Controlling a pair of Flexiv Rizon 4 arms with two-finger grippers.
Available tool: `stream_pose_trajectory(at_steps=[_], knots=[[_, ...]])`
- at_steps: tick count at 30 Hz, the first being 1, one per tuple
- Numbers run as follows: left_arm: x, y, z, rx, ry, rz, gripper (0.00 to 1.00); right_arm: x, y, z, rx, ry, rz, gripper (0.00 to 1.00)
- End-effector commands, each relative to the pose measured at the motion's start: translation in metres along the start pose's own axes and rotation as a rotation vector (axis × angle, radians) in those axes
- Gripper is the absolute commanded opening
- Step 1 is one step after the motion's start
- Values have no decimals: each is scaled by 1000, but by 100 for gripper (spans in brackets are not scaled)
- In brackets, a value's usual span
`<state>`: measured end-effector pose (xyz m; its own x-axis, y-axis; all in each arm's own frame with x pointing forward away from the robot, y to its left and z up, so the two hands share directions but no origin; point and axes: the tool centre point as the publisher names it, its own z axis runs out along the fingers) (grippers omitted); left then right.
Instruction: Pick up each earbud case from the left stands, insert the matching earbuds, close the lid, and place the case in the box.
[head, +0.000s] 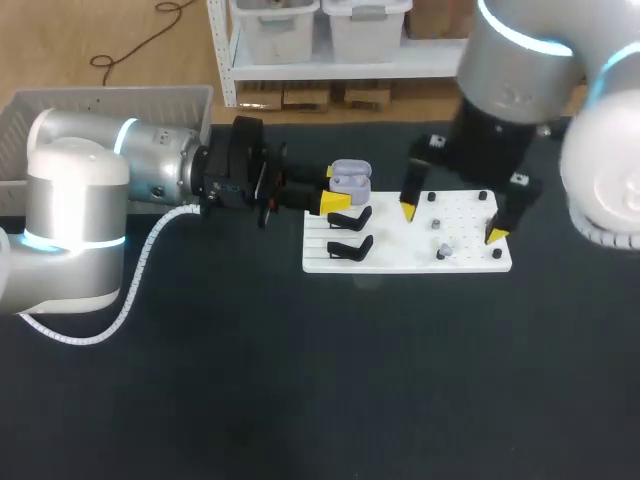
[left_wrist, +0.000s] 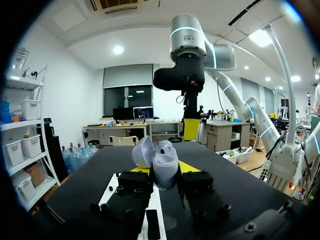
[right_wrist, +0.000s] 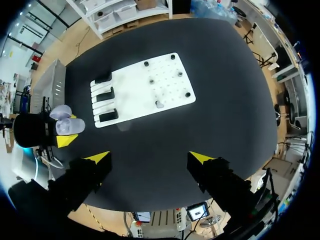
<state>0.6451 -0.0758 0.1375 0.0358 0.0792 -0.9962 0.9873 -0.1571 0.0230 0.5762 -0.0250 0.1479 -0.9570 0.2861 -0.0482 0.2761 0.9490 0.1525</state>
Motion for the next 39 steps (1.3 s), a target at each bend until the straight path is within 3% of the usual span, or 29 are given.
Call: stream_pose_trajectory(at_steps=[1, 8, 15, 24, 29, 33, 36, 39], knots=[[0, 1, 0, 2, 1, -1, 0, -5, -4, 27, -13, -20, -9, 100], [0, 1, 0, 2, 1, -1, 0, -14, -8, 46, 43, -59, -39, 100], [0, 1, 0, 2, 1, -1, 0, -28, -13, 60, 61, -80, -60, 89], [0, 1, 0, 2, 1, -1, 0, -40, -27, 73, 20, -102, -27, 77], [0, 1, 0, 2, 1, -1, 0, -49, -32, 85, 0, -97, 3, 76], [0, 1, 0, 2, 1, -1, 0, -55, -33, 93, 0, -98, 9, 69], [0, 1, 0, 2, 1, -1, 0, -59, -34, 97, -18, -100, 9, 54], [0, 1, 0, 2, 1, -1, 0, -62, -31, 101, -38, -105, 5, 53]])
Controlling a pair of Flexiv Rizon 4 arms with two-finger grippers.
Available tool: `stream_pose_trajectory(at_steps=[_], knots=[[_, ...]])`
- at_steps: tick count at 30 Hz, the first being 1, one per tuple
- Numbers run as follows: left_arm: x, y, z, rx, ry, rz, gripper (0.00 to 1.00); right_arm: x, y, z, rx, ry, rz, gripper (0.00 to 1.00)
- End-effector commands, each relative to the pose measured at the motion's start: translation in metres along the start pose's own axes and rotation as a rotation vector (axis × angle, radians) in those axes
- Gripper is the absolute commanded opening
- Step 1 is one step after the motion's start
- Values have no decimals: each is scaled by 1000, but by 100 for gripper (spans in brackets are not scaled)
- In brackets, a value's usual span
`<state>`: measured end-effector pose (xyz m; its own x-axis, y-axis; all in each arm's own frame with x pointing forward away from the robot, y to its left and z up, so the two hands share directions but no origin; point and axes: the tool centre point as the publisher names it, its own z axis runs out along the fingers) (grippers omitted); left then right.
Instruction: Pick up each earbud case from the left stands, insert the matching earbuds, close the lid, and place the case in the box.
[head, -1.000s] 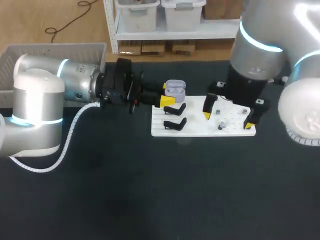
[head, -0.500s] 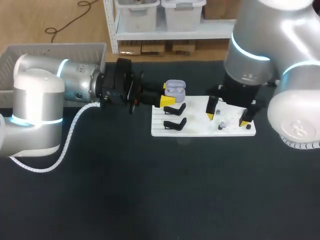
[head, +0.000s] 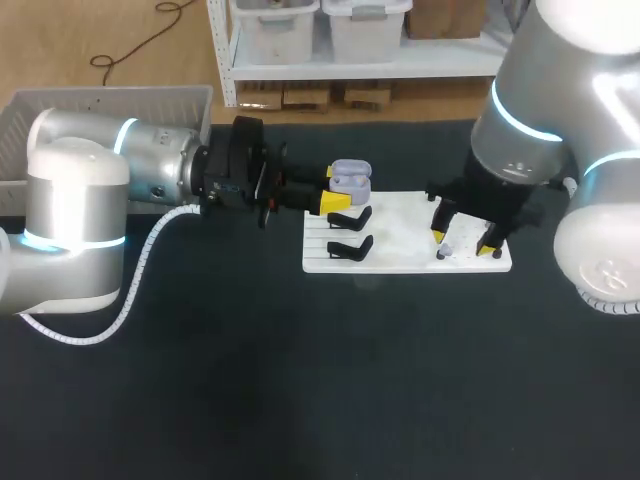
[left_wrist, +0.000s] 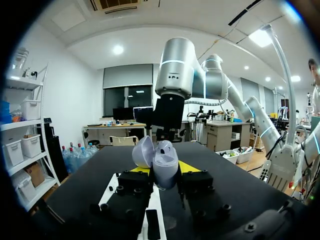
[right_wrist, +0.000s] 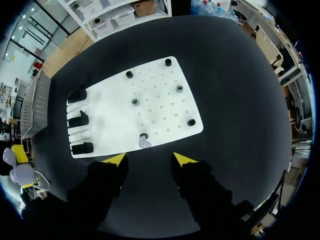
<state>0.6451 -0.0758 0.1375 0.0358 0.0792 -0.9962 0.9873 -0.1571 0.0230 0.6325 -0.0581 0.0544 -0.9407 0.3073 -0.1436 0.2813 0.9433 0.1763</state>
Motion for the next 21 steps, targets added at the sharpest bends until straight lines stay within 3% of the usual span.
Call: stream_pose_trajectory(at_steps=[1, 10, 21], knots=[[0, 1, 0, 2, 1, -1, 0, -4, 0, 10, -24, -5, -4, 53], [0, 1, 0, 2, 1, -1, 0, -5, 15, 26, -37, -9, -37, 53], [0, 1, 0, 2, 1, -1, 0, -7, 6, 38, -24, -18, 20, 47]])
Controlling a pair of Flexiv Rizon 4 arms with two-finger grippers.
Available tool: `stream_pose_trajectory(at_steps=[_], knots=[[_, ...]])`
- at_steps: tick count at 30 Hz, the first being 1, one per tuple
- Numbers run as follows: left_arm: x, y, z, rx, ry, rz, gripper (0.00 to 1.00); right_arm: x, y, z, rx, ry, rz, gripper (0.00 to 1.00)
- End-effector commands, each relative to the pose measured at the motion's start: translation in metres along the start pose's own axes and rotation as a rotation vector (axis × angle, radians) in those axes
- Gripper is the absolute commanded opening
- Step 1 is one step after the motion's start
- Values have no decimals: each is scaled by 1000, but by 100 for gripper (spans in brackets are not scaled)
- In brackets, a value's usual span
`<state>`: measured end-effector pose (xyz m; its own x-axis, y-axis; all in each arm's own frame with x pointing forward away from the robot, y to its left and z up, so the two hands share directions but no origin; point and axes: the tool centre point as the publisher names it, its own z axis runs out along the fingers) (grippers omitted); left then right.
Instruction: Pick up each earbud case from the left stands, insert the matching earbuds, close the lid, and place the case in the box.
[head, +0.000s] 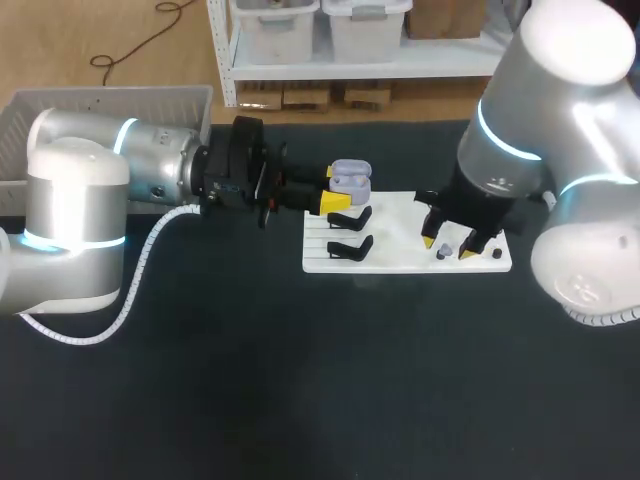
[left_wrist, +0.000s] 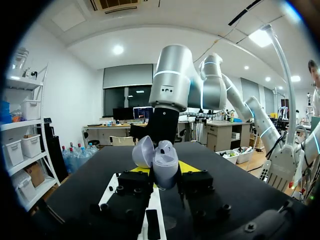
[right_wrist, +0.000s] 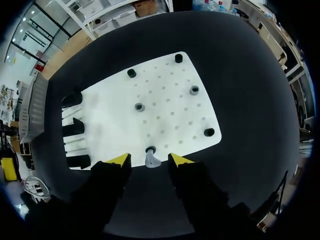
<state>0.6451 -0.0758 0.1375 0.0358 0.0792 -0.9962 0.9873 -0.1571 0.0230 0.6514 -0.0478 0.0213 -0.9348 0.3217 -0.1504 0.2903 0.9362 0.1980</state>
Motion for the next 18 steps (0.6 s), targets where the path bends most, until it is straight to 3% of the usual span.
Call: stream_pose_trajectory(at_steps=[1, 18], knots=[[0, 1, 0, 2, 1, -1, 0, 3, -4, 2, -4, -8, 12, 47], [0, 1, 0, 2, 1, -1, 0, -1, -9, 2, -19, -5, 38, 39]])
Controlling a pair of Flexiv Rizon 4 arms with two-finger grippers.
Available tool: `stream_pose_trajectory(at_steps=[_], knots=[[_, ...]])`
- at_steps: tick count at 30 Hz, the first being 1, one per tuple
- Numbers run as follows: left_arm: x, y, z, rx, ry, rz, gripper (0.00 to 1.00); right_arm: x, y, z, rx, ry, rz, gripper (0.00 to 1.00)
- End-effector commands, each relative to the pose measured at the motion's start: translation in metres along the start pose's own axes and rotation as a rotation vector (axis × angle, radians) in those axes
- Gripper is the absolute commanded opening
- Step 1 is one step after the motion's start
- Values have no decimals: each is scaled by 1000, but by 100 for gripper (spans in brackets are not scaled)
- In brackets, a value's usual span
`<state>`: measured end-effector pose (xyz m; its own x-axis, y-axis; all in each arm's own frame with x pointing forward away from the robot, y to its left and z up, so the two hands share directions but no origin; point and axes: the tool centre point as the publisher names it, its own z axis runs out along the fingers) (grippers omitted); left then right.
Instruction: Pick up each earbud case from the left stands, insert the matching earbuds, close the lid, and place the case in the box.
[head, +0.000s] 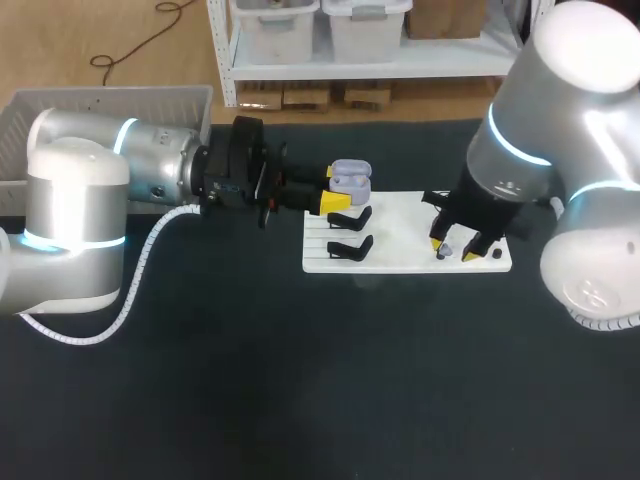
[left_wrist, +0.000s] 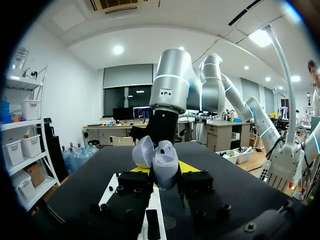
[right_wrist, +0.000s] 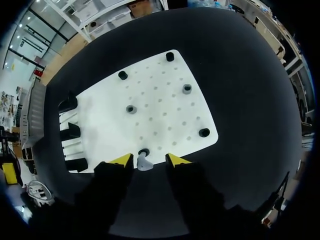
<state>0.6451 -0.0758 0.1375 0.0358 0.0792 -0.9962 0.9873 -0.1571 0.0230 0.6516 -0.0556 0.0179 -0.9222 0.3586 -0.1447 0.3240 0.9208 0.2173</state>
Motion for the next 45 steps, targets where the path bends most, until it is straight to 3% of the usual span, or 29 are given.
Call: stream_pose_trajectory(at_steps=[1, 15, 20, 22, 26, 32, 33, 34, 39, 45], knots=[[0, 1, 0, 2, 1, -1, 0, 2, 0, -1, -7, -1, -3, 39], [0, 1, 0, 2, 1, -1, 0, 2, 3, 3, -12, 15, -15, 35], [0, 1, 0, 2, 1, -1, 0, 1, 5, 3, -13, 18, -21, 31], [0, 1, 0, 2, 1, -1, 0, 0, 6, 5, -11, 24, -25, 25], [0, 1, 0, 2, 1, -1, 0, 1, 6, 6, -8, 34, -31, 25], [0, 1, 0, 2, 1, -1, 0, 0, 7, 7, -6, 40, -33, 9], [0, 1, 0, 2, 1, -1, 0, 0, 7, 8, -5, 42, -33, 0], [0, 1, 0, 2, 1, -1, 0, 0, 7, 7, -5, 42, -33, 0], [0, 1, 0, 2, 1, -1, 0, 1, 6, -3, 3, 43, -36, 0], [0, 1, 0, 2, 1, -1, 0, 4, 6, -40, 2, 42, -39, 0]])
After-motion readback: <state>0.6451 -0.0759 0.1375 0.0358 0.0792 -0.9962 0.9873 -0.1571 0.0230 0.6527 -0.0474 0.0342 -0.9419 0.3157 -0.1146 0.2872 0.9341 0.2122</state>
